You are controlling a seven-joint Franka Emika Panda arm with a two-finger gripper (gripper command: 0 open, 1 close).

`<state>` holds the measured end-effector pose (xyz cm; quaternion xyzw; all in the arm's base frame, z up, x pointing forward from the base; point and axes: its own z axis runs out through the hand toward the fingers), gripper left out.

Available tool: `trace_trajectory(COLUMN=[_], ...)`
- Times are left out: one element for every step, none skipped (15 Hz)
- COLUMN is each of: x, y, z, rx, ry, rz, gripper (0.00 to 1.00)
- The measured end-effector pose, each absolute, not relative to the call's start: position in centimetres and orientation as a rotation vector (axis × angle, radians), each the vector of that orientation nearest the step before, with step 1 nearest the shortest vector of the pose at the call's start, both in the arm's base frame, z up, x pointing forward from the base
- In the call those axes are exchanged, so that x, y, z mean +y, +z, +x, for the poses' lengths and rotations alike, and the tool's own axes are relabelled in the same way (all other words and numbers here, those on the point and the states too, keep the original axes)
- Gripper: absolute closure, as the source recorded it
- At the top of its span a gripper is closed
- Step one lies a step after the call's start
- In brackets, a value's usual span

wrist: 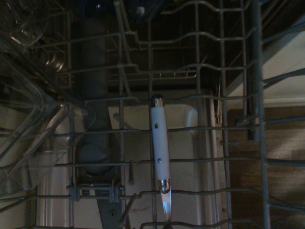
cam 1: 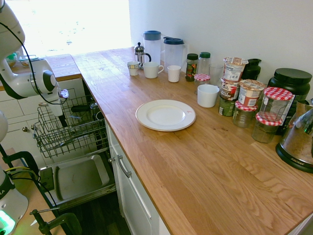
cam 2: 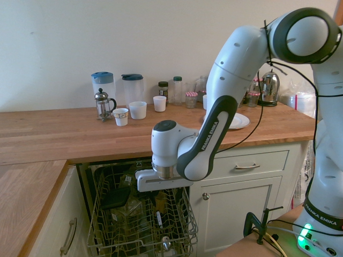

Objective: Put the spoon in the dishwasher

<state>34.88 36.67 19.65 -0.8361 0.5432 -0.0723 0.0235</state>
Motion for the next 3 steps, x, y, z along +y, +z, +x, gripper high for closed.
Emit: trace_trajectory(x=[36.6, 36.5, 36.5], y=[21.1, 22.6, 23.9], z=[34.1, 33.5, 32.8], rx=[1.684, 1.687, 1.688], ry=[-0.249, -0.276, -0.297], rz=[-2.584, -2.579, -2.574], gripper=[0.0, 0.0, 0.0])
